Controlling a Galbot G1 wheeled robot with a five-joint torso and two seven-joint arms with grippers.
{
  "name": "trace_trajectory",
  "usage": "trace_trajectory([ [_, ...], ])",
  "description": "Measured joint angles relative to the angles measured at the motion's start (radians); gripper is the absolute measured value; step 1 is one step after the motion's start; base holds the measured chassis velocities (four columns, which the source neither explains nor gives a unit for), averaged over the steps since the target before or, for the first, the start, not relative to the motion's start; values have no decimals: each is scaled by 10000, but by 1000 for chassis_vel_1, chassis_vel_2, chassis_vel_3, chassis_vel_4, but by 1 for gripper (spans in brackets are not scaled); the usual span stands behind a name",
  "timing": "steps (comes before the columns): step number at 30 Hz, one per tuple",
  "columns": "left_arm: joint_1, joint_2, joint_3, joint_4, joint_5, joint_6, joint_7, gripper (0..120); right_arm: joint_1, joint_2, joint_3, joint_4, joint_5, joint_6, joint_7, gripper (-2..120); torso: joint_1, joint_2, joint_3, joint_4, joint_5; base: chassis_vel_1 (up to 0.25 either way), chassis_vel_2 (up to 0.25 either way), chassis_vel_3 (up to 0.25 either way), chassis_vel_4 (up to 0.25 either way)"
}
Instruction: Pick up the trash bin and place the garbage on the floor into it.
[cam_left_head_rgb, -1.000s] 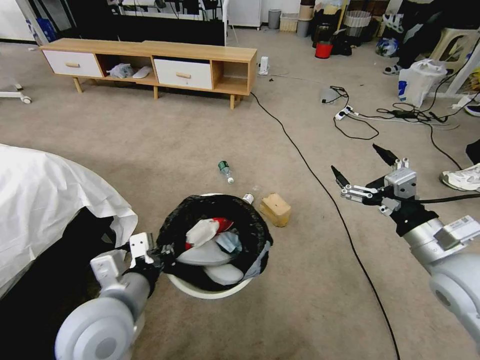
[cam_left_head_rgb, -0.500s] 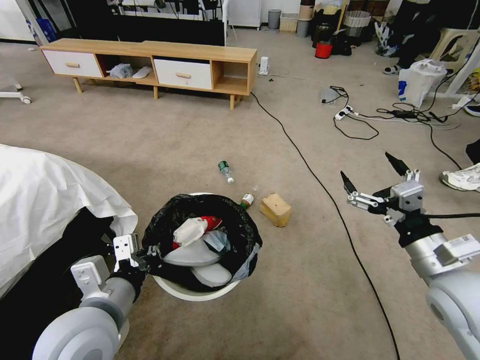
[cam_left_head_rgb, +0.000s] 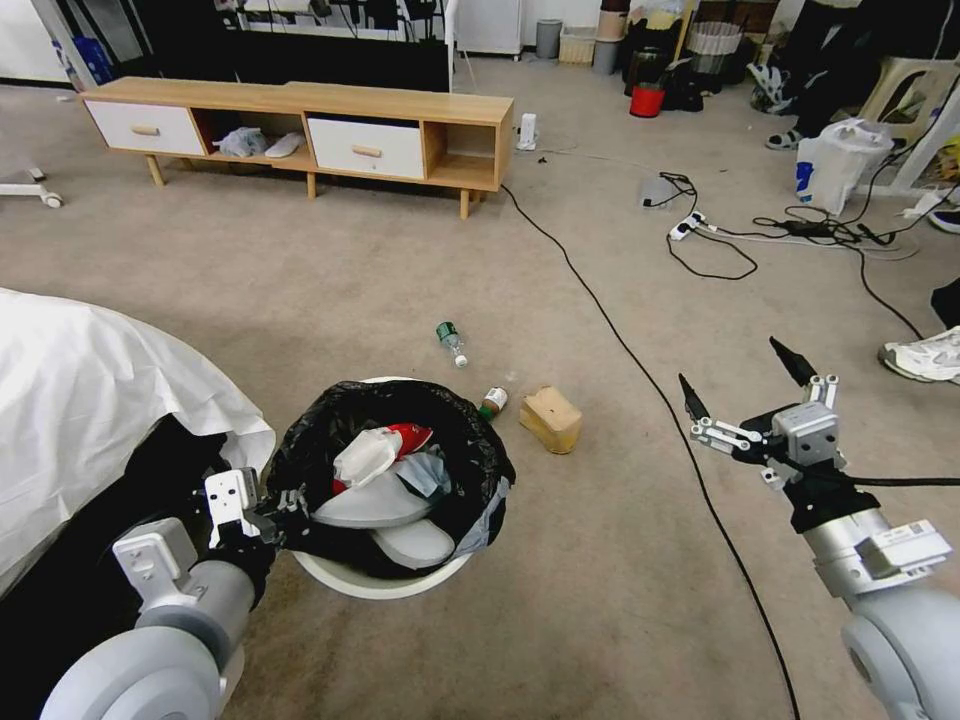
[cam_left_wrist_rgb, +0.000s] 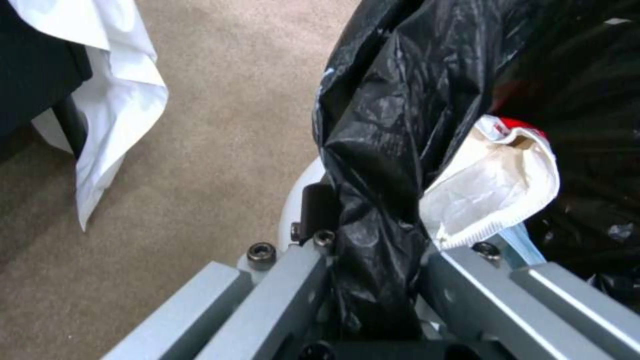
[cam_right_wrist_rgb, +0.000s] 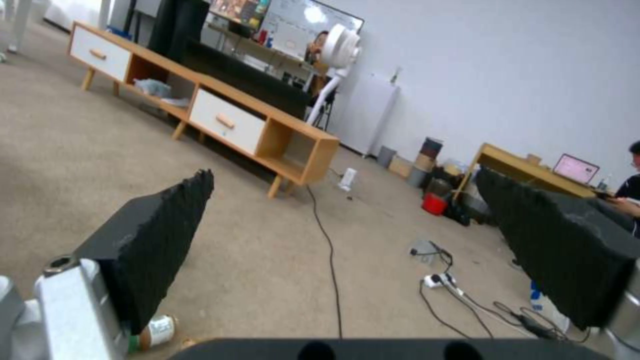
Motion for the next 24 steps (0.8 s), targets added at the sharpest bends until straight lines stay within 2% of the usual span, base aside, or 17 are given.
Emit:
trace_trajectory([
  [9, 143, -122, 57, -3, 178, -92, 53, 0, -70, 380, -52, 1, -196, 96, -177, 100, 0, 0, 0, 0, 1, 0, 0, 0, 0],
  [24, 110, -87, 96, -13, 300, -192, 138, 0, -159, 666, -60, 12, -127, 14, -472, 100, 0, 0, 0, 0, 1, 0, 0, 0, 0],
])
